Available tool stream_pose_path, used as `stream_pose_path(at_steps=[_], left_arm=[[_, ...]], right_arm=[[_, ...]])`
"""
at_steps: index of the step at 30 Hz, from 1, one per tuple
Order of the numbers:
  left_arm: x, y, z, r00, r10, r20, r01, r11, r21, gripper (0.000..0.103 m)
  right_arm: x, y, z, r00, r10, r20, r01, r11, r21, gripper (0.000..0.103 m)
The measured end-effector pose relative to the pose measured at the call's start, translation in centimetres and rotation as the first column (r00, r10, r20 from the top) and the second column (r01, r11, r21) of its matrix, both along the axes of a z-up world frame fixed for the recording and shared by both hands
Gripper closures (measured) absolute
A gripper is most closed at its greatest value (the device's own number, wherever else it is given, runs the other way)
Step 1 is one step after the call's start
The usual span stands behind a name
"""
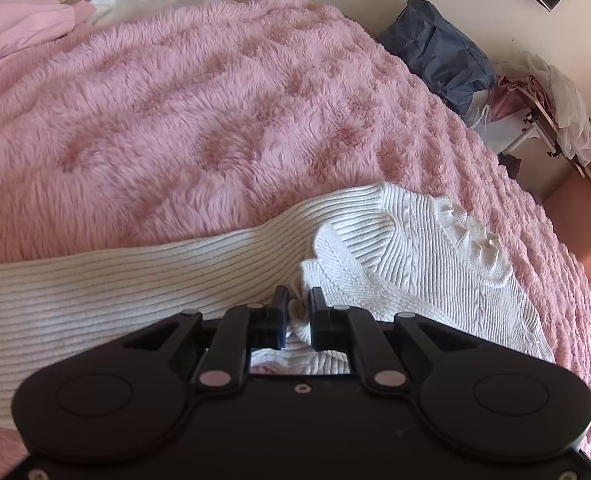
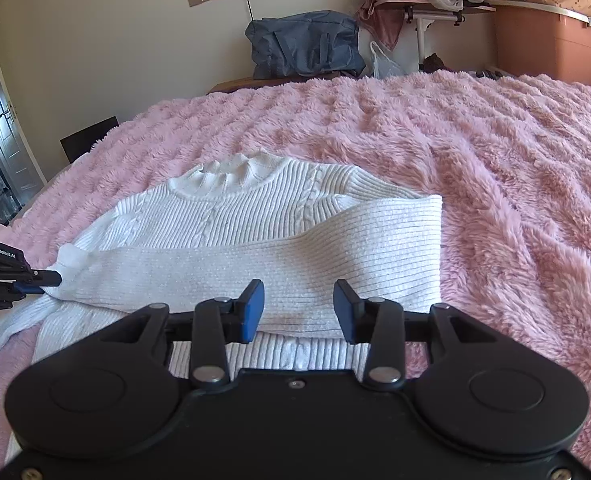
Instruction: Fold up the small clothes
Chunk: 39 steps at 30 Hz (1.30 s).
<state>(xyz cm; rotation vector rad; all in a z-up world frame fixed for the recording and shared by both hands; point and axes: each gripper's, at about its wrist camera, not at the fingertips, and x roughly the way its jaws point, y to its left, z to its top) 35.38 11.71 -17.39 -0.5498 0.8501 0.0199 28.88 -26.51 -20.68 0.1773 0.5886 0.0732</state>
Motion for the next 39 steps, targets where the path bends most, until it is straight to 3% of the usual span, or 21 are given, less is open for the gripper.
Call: stream_pose_path(at_steps=[6,9,15,20,25,28,31,39], left_arm=[[-1.1,0.4,2.7,0.993,-0.023,0.119,0.027,0.999,-0.032,0.101],[-1.1,0.3,3.5,0.991,-0.033,0.131,0.031,0.999,0.019,0.101],[-1.7,1.1,3.5,0.988,0.006,0.151,-0.009,1.000,0.016,0.101],[-1.0,0.7,1.5,0.996,0.007,0.092,-0.018,0.993,0.113,0.101],[-0.3,0.1,-1.7,1.000,0.007,0.030,-0.012,0.983,0.182,0.099],[-0.4,0.2,-1.6,1.000,0.005,0.027,-0.010,0.983,0.185,0.093],[-1.0,1.0,0.0,0.999,0.011,0.044,-0.017,0.988,0.154,0.063],[-6.6,4.6,5.4,0.991,0.045,0.124,-0.064,0.986,0.153,0.058]], right_arm=[[0.2,-0.7,0.0,0.999,-0.035,0.005,0.035,0.999,-0.026,0.060],[0.6,-1.6,0.0,0.998,-0.070,0.006,0.070,0.997,-0.024,0.054],[1.4,-3.0,-0.1,0.992,-0.122,0.005,0.123,0.992,-0.026,0.054],[2.0,-3.0,0.1,0.994,-0.097,0.054,0.097,0.995,-0.015,0.054],[4.0,-2.3,-0.7,0.998,-0.063,0.013,0.063,0.998,-0.022,0.054],[5.2,-2.1,-1.9,0.995,-0.081,-0.057,0.077,0.995,-0.064,0.054],[5.5,-1.6,-2.1,0.994,-0.079,-0.073,0.071,0.991,-0.110,0.054],[3.7,3.8,2.4,0.999,0.041,0.016,-0.040,0.996,-0.075,0.051]])
